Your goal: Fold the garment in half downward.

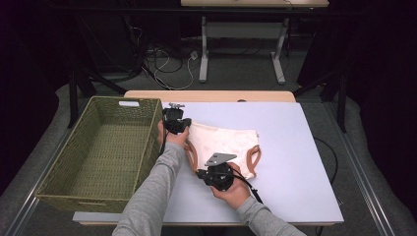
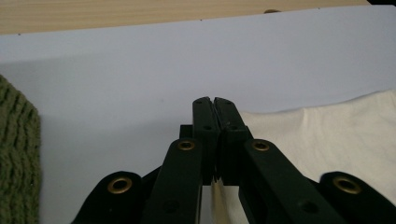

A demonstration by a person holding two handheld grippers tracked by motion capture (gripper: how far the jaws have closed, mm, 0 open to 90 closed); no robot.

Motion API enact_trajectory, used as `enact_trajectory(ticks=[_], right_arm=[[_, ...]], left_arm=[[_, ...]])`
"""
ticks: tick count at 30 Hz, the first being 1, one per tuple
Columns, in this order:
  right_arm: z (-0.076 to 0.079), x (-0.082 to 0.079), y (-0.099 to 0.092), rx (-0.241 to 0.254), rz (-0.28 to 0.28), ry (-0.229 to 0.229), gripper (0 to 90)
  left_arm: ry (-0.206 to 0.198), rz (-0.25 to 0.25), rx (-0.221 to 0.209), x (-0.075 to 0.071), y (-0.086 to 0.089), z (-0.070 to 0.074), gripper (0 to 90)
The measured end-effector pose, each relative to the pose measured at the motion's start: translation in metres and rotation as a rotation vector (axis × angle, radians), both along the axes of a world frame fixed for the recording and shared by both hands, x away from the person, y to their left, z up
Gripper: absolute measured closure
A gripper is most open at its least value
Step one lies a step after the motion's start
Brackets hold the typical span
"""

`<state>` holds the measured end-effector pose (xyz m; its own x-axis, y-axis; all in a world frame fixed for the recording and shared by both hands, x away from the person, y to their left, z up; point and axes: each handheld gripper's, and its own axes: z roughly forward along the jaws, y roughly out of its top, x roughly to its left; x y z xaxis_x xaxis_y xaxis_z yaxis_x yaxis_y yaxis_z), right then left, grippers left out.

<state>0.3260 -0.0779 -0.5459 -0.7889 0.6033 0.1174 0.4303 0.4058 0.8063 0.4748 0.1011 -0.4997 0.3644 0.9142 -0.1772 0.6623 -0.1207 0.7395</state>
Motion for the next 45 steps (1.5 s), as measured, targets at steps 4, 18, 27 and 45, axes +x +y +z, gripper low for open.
enact_trajectory(ticks=[4,18,27,45], right_arm=[[0.006,0.000,0.006,0.015,0.011,-0.009,87.7],[0.037,-0.001,0.017,0.076,0.033,-0.045,87.9],[0.043,0.000,0.019,0.091,0.040,-0.057,87.8],[0.029,0.002,0.019,0.059,0.032,-0.028,87.8]], left_arm=[[-0.017,0.018,0.016,-0.001,0.003,0.007,88.3],[-0.076,0.035,-0.001,-0.003,0.007,0.040,88.3],[-0.084,0.050,0.050,-0.004,0.007,0.045,88.3],[-0.043,0.024,0.059,0.002,-0.003,0.033,88.3]])
